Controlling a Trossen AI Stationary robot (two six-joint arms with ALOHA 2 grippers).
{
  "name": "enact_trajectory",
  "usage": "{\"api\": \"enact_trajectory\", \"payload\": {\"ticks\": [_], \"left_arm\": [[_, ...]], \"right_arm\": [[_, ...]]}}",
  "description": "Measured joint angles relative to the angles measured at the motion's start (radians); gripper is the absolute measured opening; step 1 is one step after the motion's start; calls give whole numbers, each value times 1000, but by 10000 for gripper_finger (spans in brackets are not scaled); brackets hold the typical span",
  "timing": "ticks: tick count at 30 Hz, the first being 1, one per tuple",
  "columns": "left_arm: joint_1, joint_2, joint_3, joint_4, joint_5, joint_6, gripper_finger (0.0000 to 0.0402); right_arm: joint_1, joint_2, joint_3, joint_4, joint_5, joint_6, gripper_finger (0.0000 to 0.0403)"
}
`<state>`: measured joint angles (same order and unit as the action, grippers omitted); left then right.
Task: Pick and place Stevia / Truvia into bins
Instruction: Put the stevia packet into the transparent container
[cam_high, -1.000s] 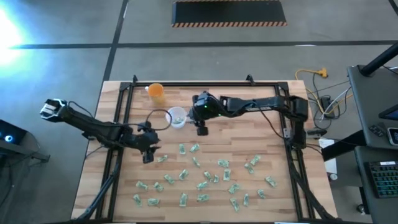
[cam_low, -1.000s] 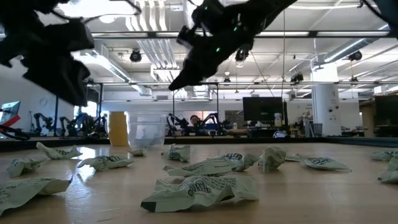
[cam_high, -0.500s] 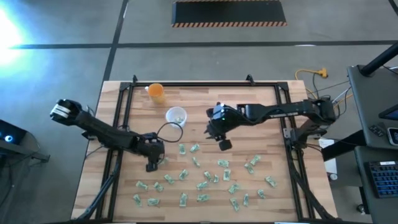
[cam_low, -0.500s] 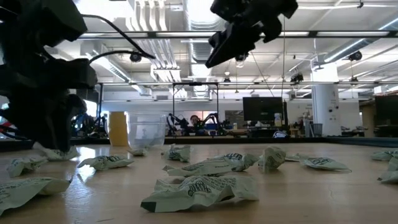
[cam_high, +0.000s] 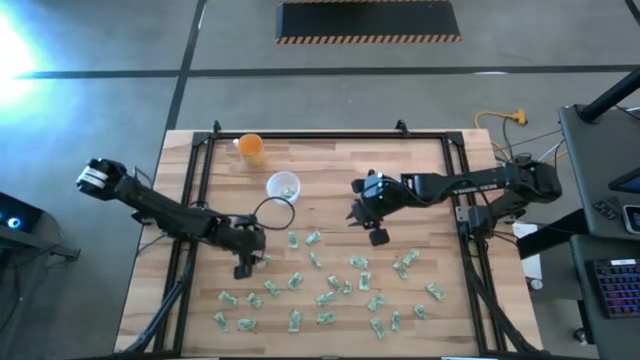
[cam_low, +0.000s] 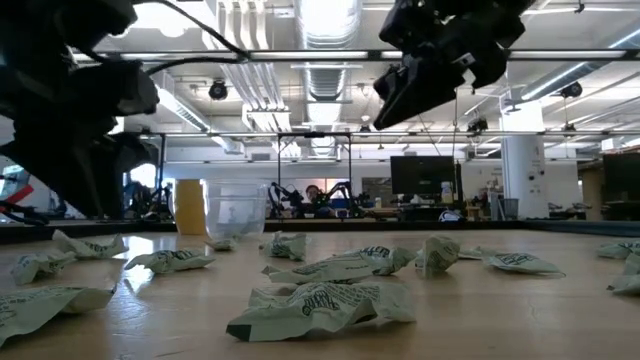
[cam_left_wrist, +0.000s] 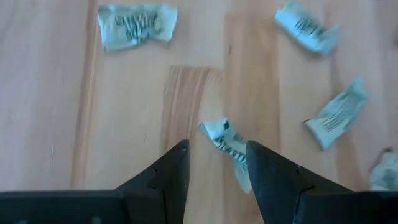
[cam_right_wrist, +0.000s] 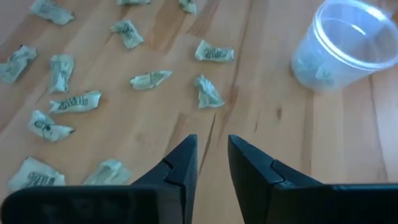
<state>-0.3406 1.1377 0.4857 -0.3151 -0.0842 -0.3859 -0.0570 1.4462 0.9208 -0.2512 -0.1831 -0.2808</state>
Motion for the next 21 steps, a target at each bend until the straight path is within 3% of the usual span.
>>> {"api": "enact_trajectory", "payload": {"ticks": [6,21], "left_arm": [[-14,27,2,75,46,0,140],[-24,193,20,49,40,-51,128]], "right_arm": [[1,-8,-57,-2,0,45,72],[16,-7,-100,37,0,72,68]]}}
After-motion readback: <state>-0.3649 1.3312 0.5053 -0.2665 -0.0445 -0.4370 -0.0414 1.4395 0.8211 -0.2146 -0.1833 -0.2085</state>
